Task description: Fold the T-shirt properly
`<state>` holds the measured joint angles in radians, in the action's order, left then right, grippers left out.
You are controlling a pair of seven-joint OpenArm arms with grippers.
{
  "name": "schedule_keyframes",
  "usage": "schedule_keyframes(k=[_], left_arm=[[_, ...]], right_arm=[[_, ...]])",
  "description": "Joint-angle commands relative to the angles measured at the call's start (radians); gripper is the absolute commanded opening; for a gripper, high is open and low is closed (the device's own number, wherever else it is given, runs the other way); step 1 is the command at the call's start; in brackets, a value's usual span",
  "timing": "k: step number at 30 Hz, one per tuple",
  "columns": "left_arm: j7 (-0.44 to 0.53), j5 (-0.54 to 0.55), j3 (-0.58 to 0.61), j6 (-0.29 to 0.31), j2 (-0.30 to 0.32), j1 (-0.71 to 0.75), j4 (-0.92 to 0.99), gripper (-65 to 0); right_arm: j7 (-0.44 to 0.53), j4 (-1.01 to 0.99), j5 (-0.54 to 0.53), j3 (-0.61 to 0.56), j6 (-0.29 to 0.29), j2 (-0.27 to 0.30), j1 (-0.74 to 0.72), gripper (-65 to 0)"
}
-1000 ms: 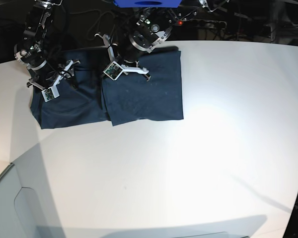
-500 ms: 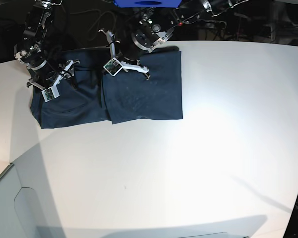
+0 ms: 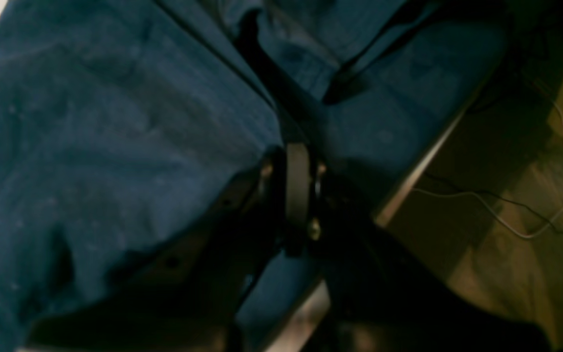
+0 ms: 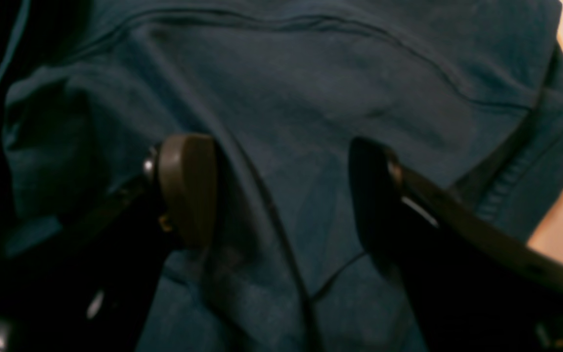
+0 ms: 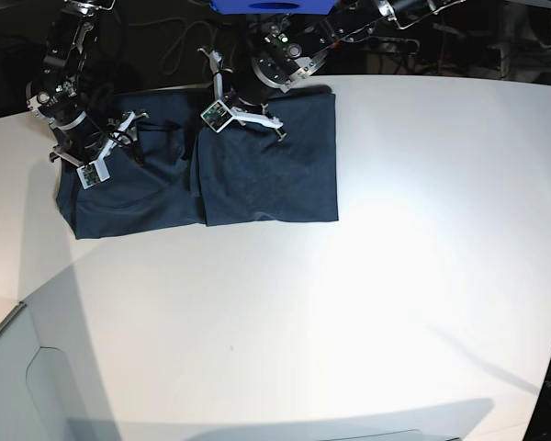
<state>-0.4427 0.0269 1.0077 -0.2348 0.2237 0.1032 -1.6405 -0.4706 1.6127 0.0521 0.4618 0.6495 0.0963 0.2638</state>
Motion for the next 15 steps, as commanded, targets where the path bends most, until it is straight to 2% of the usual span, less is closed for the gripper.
schedule_keyframes(k=[1, 5, 8, 10, 15], left_arm=[[0.023, -0.035, 0.020, 0.002, -0.024, 0.028, -0.025, -63.6], [0.023, -0.035, 0.023, -0.002, -0.025, 0.033, -0.040, -44.0], [0.025, -0.035, 0.027, -0.002, -0.016, 0.033, -0.079, -33.9], [0.025, -0.035, 0.023, 0.001, -0.008, 0.033, -0.119, -30.9], [0.025, -0.035, 0.010, -0.002, 0.021, 0.033, -0.220, -29.8]], right_arm=[[0.022, 0.021, -0.014, 0.002, 0.016, 0.010, -0.007, -24.5], [0.022, 0.022, -0.014, 0.004, 0.016, 0.010, -0.007, -24.5], [0.028, 0.048, -0.014, 0.012, 0.016, 0.009, -0.007, -24.3], [0.029, 0.087, -0.018, 0.013, 0.016, 0.007, -0.004, -22.5], [0.023, 0.186, -0.018, 0.042, 0.016, 0.001, -0.004, -18.0]])
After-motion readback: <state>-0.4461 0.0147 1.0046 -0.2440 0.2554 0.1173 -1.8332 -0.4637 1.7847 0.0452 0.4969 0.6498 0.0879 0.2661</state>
